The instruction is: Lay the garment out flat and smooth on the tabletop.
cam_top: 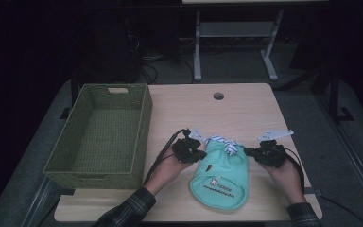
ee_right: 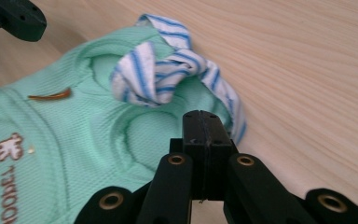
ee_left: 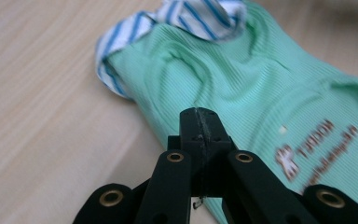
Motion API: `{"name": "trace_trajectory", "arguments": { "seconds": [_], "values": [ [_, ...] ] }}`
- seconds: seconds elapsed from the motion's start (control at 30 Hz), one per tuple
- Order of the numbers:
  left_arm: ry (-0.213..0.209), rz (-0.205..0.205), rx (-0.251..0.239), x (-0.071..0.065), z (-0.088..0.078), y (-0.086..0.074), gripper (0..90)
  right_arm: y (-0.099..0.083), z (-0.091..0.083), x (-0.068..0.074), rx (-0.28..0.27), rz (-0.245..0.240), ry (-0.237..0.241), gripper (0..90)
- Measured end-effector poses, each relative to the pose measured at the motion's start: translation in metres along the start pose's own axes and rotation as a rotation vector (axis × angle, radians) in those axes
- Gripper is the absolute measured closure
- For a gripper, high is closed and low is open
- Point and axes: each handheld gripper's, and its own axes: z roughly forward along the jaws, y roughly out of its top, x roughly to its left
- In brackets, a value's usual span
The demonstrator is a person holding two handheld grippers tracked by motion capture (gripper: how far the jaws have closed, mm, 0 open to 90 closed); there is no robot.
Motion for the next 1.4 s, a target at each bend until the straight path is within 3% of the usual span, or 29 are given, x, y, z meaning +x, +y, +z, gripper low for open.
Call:
{"name": "trace_trajectory", "arguments": {
  "seconds": [0.17,0.37,0.43,0.57,0.77,0.97,1.2,1.3,1.33,1.4],
  "values": [
    [0.006,-0.007,0.043,0.005,0.016,-0.003,88.8,-0.003,0.004,-0.006,0.015,0.025,-0.003,89.9],
    [0.009,-0.016,0.080,0.005,0.024,-0.009,88.8,-0.002,0.012,-0.005,0.007,0.010,0.006,89.9],
    [0.017,0.000,0.112,0.005,0.029,-0.012,88.8,0.001,0.014,-0.005,0.007,0.003,0.006,89.9],
    [0.017,0.008,0.112,0.005,0.031,-0.012,88.9,0.003,0.023,-0.008,0.012,-0.003,0.000,89.9],
    [0.014,0.019,0.112,0.004,0.031,-0.013,89.4,0.000,0.039,-0.009,0.084,-0.003,-0.009,90.0],
    [0.021,0.026,0.109,0.003,0.031,-0.013,89.6,-0.001,0.038,-0.016,0.080,-0.003,-0.057,90.0],
    [0.016,0.018,0.102,0.004,0.030,-0.014,89.7,0.000,0.038,-0.034,0.066,0.048,-0.097,90.0],
    [0.014,0.011,0.098,0.005,0.030,-0.015,89.7,-0.001,0.038,-0.036,0.064,0.071,-0.088,90.0],
    [0.011,0.007,0.097,0.005,0.031,-0.015,89.6,-0.001,0.038,-0.036,0.059,0.055,-0.092,90.0],
    [0.000,-0.008,0.087,0.004,0.032,-0.014,88.0,-0.001,0.037,-0.035,0.060,0.066,-0.065,89.8]
  ]
}}
